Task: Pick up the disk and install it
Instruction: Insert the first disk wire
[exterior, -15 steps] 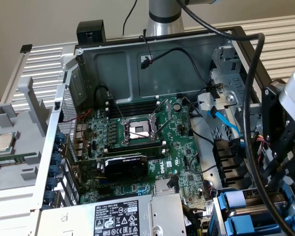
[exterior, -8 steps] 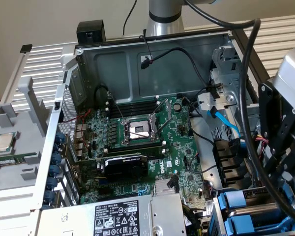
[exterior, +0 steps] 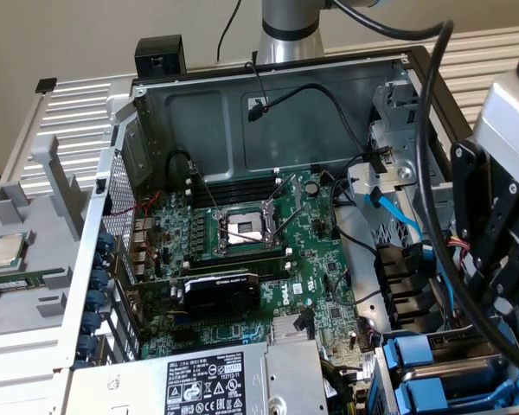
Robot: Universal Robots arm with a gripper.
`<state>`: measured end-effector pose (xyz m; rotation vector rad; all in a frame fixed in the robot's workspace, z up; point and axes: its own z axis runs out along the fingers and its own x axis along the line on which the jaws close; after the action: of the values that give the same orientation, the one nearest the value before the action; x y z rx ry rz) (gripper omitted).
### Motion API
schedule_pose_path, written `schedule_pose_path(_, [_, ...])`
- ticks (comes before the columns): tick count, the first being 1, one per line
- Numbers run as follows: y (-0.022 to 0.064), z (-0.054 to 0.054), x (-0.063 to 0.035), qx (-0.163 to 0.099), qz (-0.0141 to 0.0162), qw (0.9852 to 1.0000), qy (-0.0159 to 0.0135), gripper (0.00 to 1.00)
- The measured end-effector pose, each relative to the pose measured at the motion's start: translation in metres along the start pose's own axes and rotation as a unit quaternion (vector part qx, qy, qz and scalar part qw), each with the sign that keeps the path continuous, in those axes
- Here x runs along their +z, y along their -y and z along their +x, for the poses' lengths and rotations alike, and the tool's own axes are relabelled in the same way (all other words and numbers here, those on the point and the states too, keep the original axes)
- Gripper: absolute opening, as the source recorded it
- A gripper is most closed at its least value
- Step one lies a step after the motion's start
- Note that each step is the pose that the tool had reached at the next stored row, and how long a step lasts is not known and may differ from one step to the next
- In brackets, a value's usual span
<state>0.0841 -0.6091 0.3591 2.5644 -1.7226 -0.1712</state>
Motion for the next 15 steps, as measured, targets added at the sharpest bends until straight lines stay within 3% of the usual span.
schedule_pose_path(6, [0.0002, -0.0013, -0.0001, 0.005, -0.0005, 1.0000, -0.0007, 0.17])
schedule_pose_path(11, [0.0009, -0.0034, 0.0001, 0.007, -0.0024, 1.0000, -0.0056, 0.17])
schedule_pose_path(12, [0.0011, -0.0041, 0.0000, 0.007, -0.0035, 0.9999, -0.0083, 0.17])
schedule_pose_path(13, [0.0016, -0.0053, 0.0000, 0.008, -0.0053, 0.9999, -0.0129, 0.17])
schedule_pose_path(15, [0.0028, -0.0083, 0.0001, 0.010, -0.0108, 0.9995, -0.0265, 0.17])
